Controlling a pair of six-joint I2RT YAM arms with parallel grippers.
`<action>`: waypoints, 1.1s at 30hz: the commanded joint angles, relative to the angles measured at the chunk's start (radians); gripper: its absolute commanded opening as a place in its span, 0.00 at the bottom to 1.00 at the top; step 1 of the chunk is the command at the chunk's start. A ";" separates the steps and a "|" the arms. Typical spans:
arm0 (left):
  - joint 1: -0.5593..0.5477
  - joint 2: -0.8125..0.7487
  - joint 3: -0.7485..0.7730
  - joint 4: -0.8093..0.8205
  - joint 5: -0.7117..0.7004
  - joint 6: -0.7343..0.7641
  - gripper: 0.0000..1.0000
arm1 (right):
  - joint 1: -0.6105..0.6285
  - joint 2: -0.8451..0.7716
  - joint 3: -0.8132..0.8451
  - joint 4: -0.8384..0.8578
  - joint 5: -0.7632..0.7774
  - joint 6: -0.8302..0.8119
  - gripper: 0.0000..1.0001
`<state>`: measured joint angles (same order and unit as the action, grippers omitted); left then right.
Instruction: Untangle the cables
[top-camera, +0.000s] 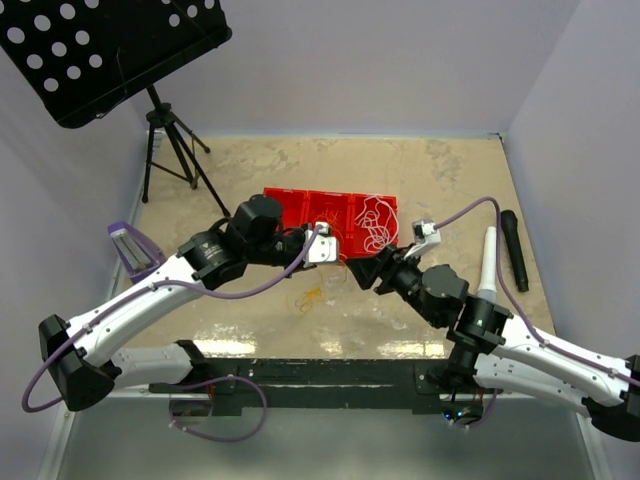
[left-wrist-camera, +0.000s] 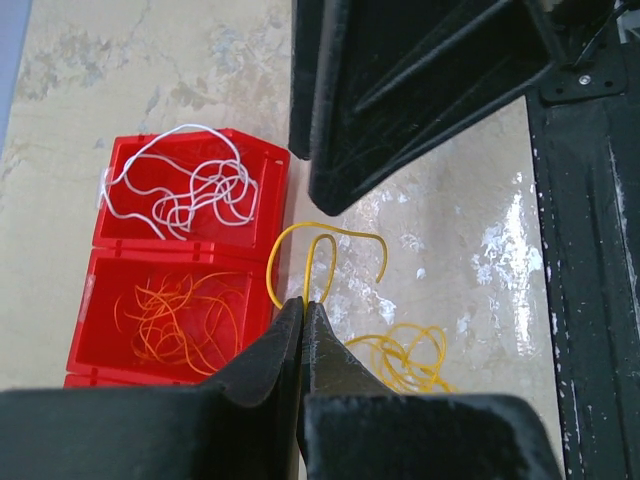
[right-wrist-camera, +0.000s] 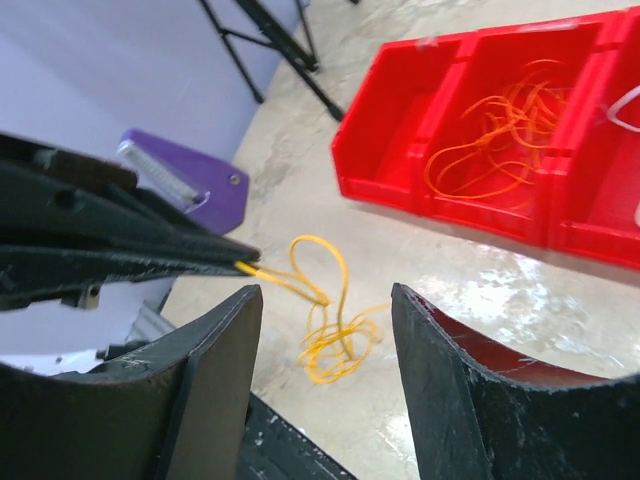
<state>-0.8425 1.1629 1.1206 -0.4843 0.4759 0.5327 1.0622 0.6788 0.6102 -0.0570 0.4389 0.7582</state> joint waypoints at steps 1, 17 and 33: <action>0.003 -0.040 0.038 -0.017 -0.068 -0.039 0.00 | 0.004 -0.012 -0.038 0.147 -0.114 -0.066 0.58; 0.005 -0.063 0.113 0.010 -0.125 -0.095 0.00 | 0.015 0.051 -0.104 0.275 -0.216 -0.120 0.60; 0.005 -0.051 0.189 -0.003 -0.022 -0.148 0.00 | 0.110 0.231 0.019 0.396 0.104 -0.146 0.55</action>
<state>-0.8417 1.1248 1.2617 -0.4885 0.3946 0.4252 1.1660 0.9237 0.5648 0.2523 0.3920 0.6167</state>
